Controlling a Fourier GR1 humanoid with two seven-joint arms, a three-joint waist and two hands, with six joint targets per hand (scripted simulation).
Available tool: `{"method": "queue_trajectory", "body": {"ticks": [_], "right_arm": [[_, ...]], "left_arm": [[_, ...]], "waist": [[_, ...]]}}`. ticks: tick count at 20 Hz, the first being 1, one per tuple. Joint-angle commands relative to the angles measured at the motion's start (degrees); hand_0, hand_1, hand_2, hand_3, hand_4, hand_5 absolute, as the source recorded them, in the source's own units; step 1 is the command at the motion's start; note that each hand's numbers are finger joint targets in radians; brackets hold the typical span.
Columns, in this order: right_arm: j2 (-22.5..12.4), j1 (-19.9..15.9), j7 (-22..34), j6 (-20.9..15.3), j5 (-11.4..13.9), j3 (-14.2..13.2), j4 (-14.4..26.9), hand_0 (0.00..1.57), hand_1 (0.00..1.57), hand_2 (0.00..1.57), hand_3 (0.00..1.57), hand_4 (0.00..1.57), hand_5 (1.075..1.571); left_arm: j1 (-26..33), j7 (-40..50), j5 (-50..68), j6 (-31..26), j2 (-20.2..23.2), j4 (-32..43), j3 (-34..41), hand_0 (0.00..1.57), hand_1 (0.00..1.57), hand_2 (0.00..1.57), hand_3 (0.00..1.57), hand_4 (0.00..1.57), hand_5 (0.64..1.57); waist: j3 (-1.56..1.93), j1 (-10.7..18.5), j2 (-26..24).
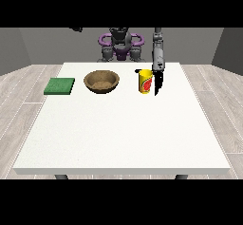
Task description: Pick the cup and pour the ball into the bowl, then pick the bowl and place it on the pad
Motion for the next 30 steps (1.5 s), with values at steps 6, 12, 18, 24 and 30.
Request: {"method": "queue_trajectory", "body": {"ticks": [6, 12, 18, 24, 30], "right_arm": [[-2.9, 1.5, 0.6, 4.3, -7.1, -5.0, -4.9, 0.0, 0.0, 0.0, 0.0, 0.0, 1.56], [-5.0, 2.6, 3.9, 4.4, -10.4, -10.5, -0.4, 0.0, 0.0, 0.0, 0.0, 0.11, 1.559], [-4.0, 1.4, 2.5, 3.9, -8.8, -10.4, 5.7, 0.0, 0.0, 0.0, 0.0, 0.19, 1.558], [-3.4, 2.9, -0.6, 7.0, -8.2, -9.0, 9.5, 0.0, 0.0, 0.0, 0.0, 0.26, 1.561], [-3.1, -0.4, -2.0, 8.0, -8.8, -7.7, 8.4, 0.0, 0.0, 0.0, 0.0, 0.31, 1.562]], "left_arm": [[1.9, -10.6, -6.4, 13.1, 4.2, 4.6, 0.4, 1.32, 1.32, 1.57, 1.57, 1.02, 1.487], [1.2, -6.4, -10.1, 18.0, -0.4, 5.9, -3.8, 1.34, 1.34, 1.57, 1.57, 1.05, 1.478], [-6.5, 3.5, -18.2, 25.6, 0.7, 4.6, -10.0, 1.36, 1.36, 1.57, 1.57, 1.12, 1.499], [-13.1, 17.3, -30.3, 40.4, -0.3, 6.2, -17.2, 1.4, 1.4, 1.57, 1.57, 1.06, 1.548], [-19.7, 27.1, -39.5, 48.9, 1.3, 11.9, -20.6, 1.39, 1.39, 1.57, 1.57, 0.92, 1.561]], "waist": [[0.02, -5.0, 3.2], [0.06, -1.6, -4.8], [0.07, 1.6, -6.9], [0.22, -1.3, -9.5], [0.08, -4.0, -4.6]]}}
